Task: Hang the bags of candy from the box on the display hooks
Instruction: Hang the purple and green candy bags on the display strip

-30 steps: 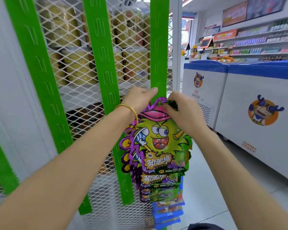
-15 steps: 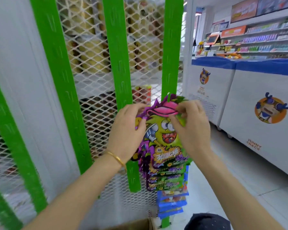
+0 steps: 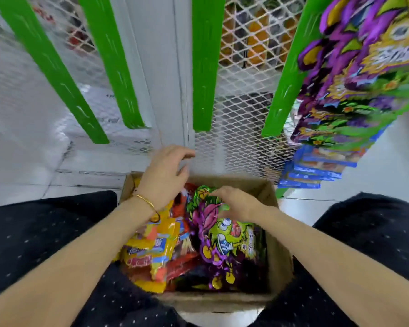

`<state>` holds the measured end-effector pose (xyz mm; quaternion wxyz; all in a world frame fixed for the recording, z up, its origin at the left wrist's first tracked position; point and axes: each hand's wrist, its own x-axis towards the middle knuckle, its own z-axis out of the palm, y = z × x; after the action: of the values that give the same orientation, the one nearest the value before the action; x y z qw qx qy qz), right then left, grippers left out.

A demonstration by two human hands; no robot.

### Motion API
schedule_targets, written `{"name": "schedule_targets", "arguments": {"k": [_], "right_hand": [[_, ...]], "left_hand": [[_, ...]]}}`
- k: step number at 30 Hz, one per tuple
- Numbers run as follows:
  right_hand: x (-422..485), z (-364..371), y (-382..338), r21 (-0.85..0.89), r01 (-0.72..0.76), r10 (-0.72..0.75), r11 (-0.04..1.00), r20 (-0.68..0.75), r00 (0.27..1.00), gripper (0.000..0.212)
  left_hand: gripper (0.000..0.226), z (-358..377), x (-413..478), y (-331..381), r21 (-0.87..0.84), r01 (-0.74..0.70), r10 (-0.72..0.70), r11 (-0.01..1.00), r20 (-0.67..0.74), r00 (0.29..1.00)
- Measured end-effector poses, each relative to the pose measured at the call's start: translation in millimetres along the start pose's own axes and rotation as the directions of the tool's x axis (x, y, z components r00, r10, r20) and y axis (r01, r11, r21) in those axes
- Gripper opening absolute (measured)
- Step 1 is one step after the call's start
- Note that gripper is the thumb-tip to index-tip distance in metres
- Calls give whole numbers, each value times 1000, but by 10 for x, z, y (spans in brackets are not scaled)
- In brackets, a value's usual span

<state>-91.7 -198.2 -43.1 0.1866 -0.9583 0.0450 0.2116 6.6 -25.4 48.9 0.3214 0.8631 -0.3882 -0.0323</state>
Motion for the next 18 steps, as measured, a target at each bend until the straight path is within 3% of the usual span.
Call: {"name": "schedule_targets", "arguments": {"k": [4, 9, 11, 14, 16, 18], "right_hand": [[214, 220, 55, -232, 34, -28, 972, 31, 999, 74], [302, 151, 23, -341, 124, -176, 932, -126, 976, 33], [293, -56, 24, -212, 166, -195, 963, -123, 973, 16], [176, -454, 23, 83, 171, -166, 982, -63, 984, 18], [12, -680, 25, 219, 182, -159, 958, -118, 980, 16], [-214, -850, 17, 393, 186, -114, 901, -199, 973, 15]], "left_hand": [[27, 107, 61, -77, 37, -25, 22, 999, 98, 995], [22, 150, 106, -147, 18, 12, -14, 1000, 141, 990], [20, 160, 119, -141, -40, 56, -49, 998, 165, 985], [28, 187, 91, -113, -76, 172, -136, 982, 344, 929], [41, 216, 44, -62, -107, 254, -168, 961, 505, 847], [41, 249, 9, 9, -98, 227, -135, 969, 560, 817]]}}
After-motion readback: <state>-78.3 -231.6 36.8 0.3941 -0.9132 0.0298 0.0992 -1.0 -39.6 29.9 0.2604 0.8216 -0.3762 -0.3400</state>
